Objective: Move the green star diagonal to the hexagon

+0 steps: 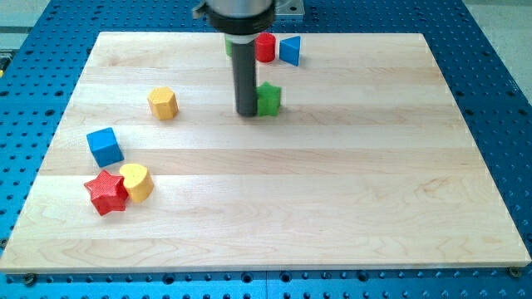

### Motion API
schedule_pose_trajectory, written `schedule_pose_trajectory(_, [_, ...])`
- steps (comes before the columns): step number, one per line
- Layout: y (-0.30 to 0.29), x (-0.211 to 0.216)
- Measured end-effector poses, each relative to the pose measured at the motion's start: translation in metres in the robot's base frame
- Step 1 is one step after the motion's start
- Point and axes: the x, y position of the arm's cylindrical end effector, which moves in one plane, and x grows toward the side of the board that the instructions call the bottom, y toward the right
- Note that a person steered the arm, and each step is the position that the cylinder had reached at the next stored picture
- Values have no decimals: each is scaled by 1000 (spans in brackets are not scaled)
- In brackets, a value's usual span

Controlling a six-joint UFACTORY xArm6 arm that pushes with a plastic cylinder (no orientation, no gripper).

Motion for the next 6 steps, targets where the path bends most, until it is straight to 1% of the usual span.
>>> schedule_pose_trajectory(1, [11,21])
schedule_pose_trajectory(2, [34,-8])
schedule_pose_trajectory(3, [25,-29])
schedule_pose_trajectory(4, [68,-3])
schedule_pose_trajectory(5, [97,-39])
schedule_pose_trajectory(6, [47,-47])
